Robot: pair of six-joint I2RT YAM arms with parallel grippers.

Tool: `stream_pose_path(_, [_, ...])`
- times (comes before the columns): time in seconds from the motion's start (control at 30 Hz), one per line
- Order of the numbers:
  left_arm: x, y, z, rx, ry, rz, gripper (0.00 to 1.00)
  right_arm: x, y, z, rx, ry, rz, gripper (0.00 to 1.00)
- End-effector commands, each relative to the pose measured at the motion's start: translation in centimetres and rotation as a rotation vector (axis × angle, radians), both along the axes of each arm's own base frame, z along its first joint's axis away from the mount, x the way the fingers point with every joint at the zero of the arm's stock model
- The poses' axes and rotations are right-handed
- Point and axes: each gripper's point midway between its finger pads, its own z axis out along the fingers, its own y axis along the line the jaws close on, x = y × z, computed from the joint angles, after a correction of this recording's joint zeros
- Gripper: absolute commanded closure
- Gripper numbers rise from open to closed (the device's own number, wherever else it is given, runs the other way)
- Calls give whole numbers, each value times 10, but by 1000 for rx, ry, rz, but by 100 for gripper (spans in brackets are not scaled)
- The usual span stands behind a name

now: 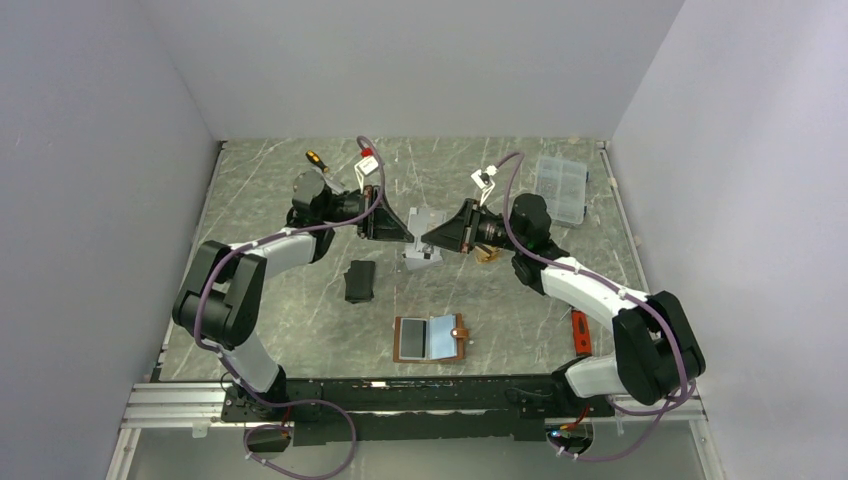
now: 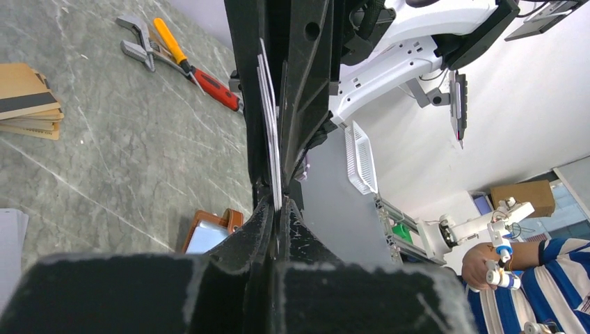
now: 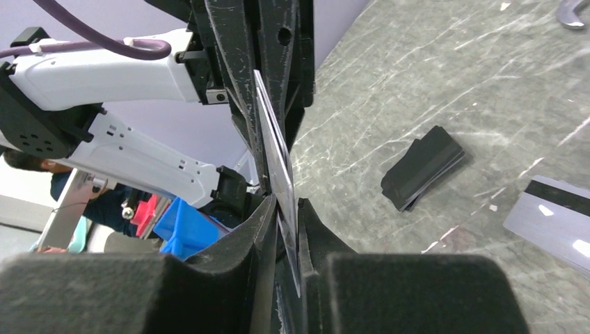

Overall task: Put the credit cards into the card holder
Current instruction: Place the credit card at the center of the board.

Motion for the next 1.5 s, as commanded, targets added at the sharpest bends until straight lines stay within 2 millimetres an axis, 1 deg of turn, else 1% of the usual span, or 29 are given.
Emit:
stream_pose_path(0.0, [-33, 15, 27, -13, -165, -134, 98, 43, -28, -20, -78, 16, -213, 82])
stream_pose_path(0.13, [-33, 15, 29, -13, -164, -133, 99, 44, -33, -21, -75, 22, -226, 81])
stream_pose_path(0.2, [-32, 15, 29, -14, -165, -132, 99, 44, -32, -20, -70, 23, -222, 82])
stream_pose_path(0.33, [-26, 13, 22, -7, -152, -121, 99, 45, -32, -20, -65, 28, -217, 91])
stream_pose_path(0.4, [-18, 10, 9, 31, -68, -104, 100, 45, -33, -23, -79, 36, -225, 95])
stream_pose_path(0.43, [-7, 8, 2, 56, -50, -59, 100, 45, -35, -25, -91, 36, -229, 97])
stream_pose_path(0.47, [3, 7, -12, 106, -23, -3, 100, 44, -37, -31, -112, 51, -237, 98])
stream_pose_path(0.53, [22, 7, -28, 189, -81, 71, 100, 43, -42, -37, -150, 58, -254, 98])
stream_pose_path(0.67, [44, 7, -56, 294, -81, 134, 100, 37, -54, -49, -230, 69, -298, 96])
stream_pose_path(0.73, [50, 6, -66, 324, -68, 128, 100, 33, -60, -58, -264, 83, -307, 96])
stream_pose_path(0.83, [53, 3, -82, 358, -49, 116, 100, 26, -65, -64, -272, 99, -319, 97])
stream_pose_path(0.97, [59, -6, -114, 447, -64, 96, 100, 20, -69, -67, -271, 117, -332, 97])
stream_pose_path(1.13, [72, -13, -147, 554, -75, 68, 100, 8, -75, -63, -255, 114, -347, 97])
stream_pose_path(1.27, [81, -17, -165, 621, -72, 64, 100, 1, -77, -64, -240, 128, -353, 98])
stream_pose_path(1.33, [88, -16, -173, 657, -65, 82, 100, -1, -77, -65, -237, 132, -352, 98])
stream_pose_path(1.47, [95, -13, -190, 734, -58, 96, 100, -4, -77, -63, -225, 136, -347, 98])
